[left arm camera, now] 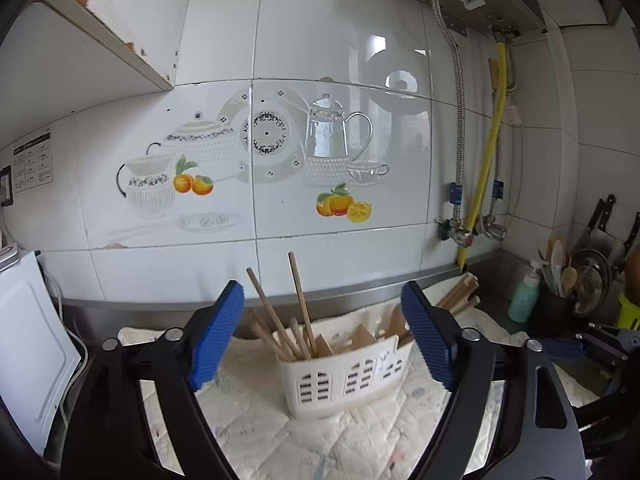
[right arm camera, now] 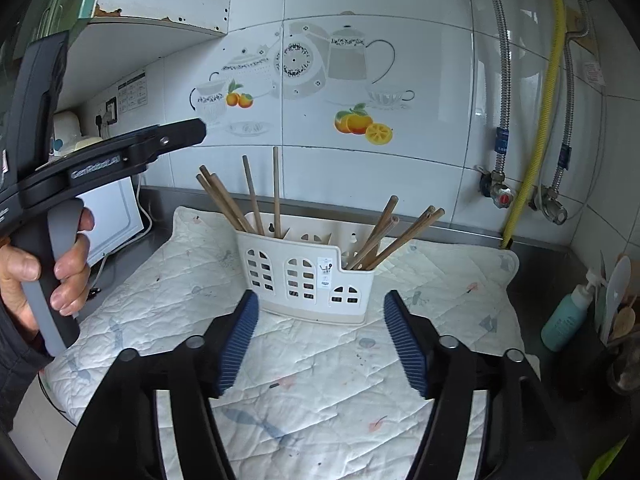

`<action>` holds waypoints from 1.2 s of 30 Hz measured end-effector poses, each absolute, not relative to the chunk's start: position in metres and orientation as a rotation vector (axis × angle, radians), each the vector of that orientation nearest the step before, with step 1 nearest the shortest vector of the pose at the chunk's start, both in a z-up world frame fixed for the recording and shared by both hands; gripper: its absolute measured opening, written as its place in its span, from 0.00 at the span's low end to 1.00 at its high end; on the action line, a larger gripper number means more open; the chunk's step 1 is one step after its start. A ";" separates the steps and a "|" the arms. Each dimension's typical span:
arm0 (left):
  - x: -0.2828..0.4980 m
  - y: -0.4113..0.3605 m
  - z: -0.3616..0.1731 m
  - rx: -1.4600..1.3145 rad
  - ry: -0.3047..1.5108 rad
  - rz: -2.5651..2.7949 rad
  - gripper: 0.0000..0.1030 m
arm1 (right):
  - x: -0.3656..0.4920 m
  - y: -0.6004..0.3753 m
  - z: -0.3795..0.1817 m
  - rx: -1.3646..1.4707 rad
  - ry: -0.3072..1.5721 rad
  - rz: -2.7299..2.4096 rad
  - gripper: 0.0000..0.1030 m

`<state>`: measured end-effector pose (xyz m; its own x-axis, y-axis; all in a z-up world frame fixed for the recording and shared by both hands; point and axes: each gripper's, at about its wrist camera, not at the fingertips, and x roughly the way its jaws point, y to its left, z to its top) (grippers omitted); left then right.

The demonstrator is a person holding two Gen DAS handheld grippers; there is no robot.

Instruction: Organize utensils

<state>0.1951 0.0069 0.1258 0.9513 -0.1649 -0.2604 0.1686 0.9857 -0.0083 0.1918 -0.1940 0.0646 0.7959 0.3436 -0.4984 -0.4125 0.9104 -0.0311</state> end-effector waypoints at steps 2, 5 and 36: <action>0.181 0.012 0.122 0.004 0.262 -0.165 0.89 | 0.184 -0.195 0.062 -0.122 0.508 0.412 0.67; 0.162 0.021 0.113 -0.033 0.281 -0.170 0.95 | 0.173 -0.195 0.056 -0.096 0.517 0.415 0.70; 0.085 0.057 0.046 -0.010 0.431 0.003 0.95 | 0.118 -0.192 0.021 -0.079 0.534 0.292 0.88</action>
<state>0.0846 0.0573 0.0464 0.9087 0.0009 -0.4175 -0.0051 0.9999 -0.0089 0.1183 -0.1920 0.0209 0.8206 0.2538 -0.5120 -0.2947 0.9556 0.0013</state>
